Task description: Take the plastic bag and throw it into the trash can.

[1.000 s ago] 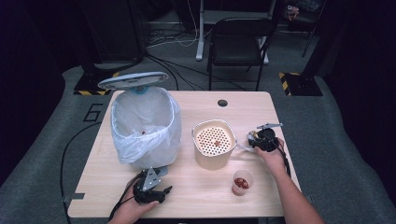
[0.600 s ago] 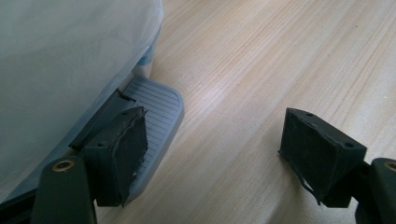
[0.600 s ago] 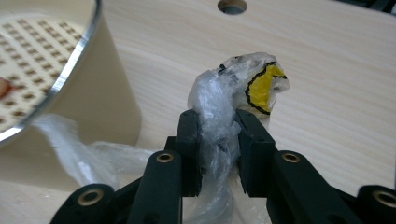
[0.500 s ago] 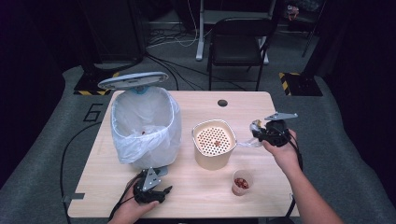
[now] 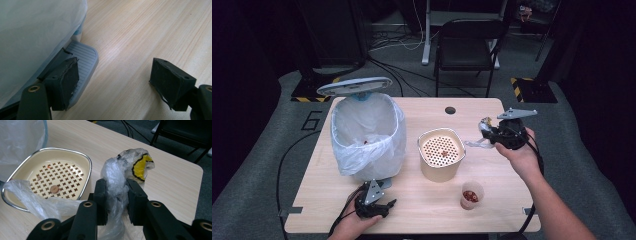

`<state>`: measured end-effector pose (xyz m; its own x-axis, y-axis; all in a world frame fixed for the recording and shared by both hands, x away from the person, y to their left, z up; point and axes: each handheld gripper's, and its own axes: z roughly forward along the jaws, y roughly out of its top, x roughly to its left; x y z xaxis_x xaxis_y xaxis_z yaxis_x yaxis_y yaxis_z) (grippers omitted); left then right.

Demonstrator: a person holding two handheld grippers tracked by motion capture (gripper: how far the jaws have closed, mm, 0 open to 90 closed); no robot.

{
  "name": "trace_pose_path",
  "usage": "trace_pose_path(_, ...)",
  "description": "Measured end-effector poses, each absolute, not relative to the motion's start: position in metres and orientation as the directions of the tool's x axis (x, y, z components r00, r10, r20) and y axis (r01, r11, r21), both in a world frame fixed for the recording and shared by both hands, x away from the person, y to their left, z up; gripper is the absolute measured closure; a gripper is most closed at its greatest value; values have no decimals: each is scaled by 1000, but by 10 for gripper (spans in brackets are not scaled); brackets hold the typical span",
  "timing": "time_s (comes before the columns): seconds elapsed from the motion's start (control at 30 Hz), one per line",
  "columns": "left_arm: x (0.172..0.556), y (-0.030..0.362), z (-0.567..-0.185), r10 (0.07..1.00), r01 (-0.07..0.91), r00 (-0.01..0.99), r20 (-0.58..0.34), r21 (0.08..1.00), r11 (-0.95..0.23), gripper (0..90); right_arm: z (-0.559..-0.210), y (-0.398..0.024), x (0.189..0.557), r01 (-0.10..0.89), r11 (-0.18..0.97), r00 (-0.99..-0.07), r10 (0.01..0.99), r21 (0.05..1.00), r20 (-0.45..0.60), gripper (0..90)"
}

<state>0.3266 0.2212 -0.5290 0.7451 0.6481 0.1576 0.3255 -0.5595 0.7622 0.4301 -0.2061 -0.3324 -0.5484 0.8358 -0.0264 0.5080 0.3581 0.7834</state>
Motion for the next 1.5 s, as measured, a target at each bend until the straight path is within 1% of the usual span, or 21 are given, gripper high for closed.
trace_pose_path(0.13, 327, 221, -529, 648, 326, 745, 157, 762, -559, 228, -321, -205, 428, 497, 357, -560, 828, 791, -23, 721)
trace_pose_path(0.27, 327, 221, -529, 648, 326, 745, 158, 762, -560, 228, -310, -199, 425, 468, 382, -577, 815, 797, -51, 721)
trace_pose_path(0.37, 327, 221, -529, 649, 326, 745, 157, 763, -559, 228, -300, -194, 421, 454, 381, -593, 804, 806, -46, 721)
trace_pose_path(0.57, 327, 221, -529, 648, 326, 745, 158, 762, -560, 228, -284, -178, 413, 422, 413, -636, 769, 807, -61, 721)
trace_pose_path(0.7, 327, 221, -529, 648, 325, 745, 157, 763, -559, 229, -276, -164, 407, 409, 415, -664, 746, 813, -47, 721)
trace_pose_path(0.8, 327, 221, -529, 648, 325, 746, 157, 763, -559, 229, -273, -154, 406, 385, 430, -691, 721, 817, -54, 721)
trace_pose_path(1.07, 327, 221, -529, 649, 326, 744, 158, 763, -558, 231, -267, -122, 404, 359, 450, -738, 673, 818, -46, 720)
trace_pose_path(1.27, 327, 221, -529, 651, 327, 742, 157, 763, -557, 231, -262, -97, 401, 319, 467, -785, 617, 825, -45, 719)
trace_pose_path(1.5, 327, 221, -529, 650, 327, 744, 156, 762, -559, 231, -261, -78, 405, 302, 463, -811, 584, 833, -30, 719)
